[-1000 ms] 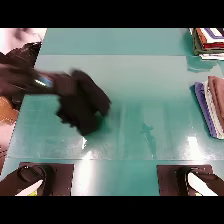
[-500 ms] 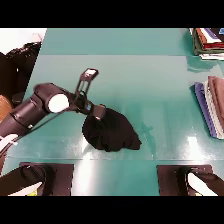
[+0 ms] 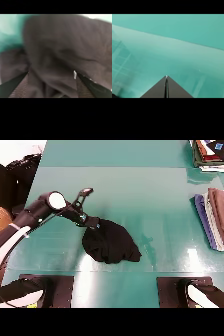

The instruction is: Fold the shirts.

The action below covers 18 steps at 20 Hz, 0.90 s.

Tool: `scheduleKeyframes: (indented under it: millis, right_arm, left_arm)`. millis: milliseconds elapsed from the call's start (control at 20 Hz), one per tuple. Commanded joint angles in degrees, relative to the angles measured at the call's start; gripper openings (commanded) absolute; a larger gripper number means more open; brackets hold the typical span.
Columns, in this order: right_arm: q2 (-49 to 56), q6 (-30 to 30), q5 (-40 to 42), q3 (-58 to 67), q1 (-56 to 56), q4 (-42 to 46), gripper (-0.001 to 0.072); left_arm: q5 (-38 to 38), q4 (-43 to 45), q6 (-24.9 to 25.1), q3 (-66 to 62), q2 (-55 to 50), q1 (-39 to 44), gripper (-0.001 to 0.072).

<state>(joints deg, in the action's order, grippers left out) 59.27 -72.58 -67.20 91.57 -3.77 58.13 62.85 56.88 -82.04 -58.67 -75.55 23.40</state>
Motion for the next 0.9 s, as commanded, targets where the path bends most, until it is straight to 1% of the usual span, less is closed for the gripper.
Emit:
scheduleKeyframes:
  millis: [0,100,150,200,250,400,450,550,600,650,700,750,850]
  right_arm:
    - [0.4,0.0,-1.2,-0.1,0.0,0.1,0.0012]
    - [0.4,0.0,-1.2,-0.1,0.0,0.1,0.0012]
    - [0.4,0.0,-1.3,-0.1,0.0,0.0,0.0012]
    - [0.4,0.0,-1.7,-0.1,0.0,0.1,0.0012]
    - [0.4,0.0,-2.3,-0.1,0.0,0.0,0.0012]
    - [0.3,-0.6,-6.4,-2.7,0.0,-0.1,0.0012]
    - [0.2,-1.8,-9.0,-5.3,0.0,-0.1,0.0012]
    - [0.3,-2.0,-14.1,-13.0,-0.7,-0.2,0.0013]
    - [0.3,-2.0,-15.4,-18.1,-1.7,-0.2,0.0041]
    - [0.3,-2.0,-15.3,-23.2,-3.3,-0.2,0.0283]
    - [0.3,-2.0,-13.9,-28.8,-5.5,-0.2,0.0552]
    - [0.3,-2.0,-11.3,-33.9,-7.7,-0.3,0.0596]
    - [0.5,-1.8,-2.6,-43.6,-12.6,-3.9,0.0594]
  left_arm:
    - [4.5,-6.7,4.5,0.8,-5.9,-0.8,0.0641]
    - [5.7,-6.7,4.5,0.8,-6.9,-0.8,0.0638]
    - [5.6,-6.6,4.5,0.7,-6.9,-0.8,0.0422]
    - [5.2,-6.7,4.5,0.7,-6.9,-1.0,0.0106]
    - [5.2,-6.4,4.5,0.3,-6.9,-1.1,0.0036]
    - [7.1,-4.4,4.5,-3.7,-4.8,-2.8,0.003]
    - [7.6,-2.6,4.5,-5.8,-3.3,-3.6,0.003]
    - [8.6,1.5,4.5,-10.8,0.2,-5.7,0.003]
    - [8.7,3.3,4.5,-13.2,1.8,-6.8,0.003]
    - [8.7,4.4,4.5,-15.0,3.1,-7.5,0.003]
    - [8.7,5.1,4.5,-16.6,4.1,-8.2,0.003]
    - [8.7,5.3,4.5,-17.8,4.9,-8.4,0.0031]
    - [9.0,6.1,4.5,-19.0,5.2,-8.4,0.003]
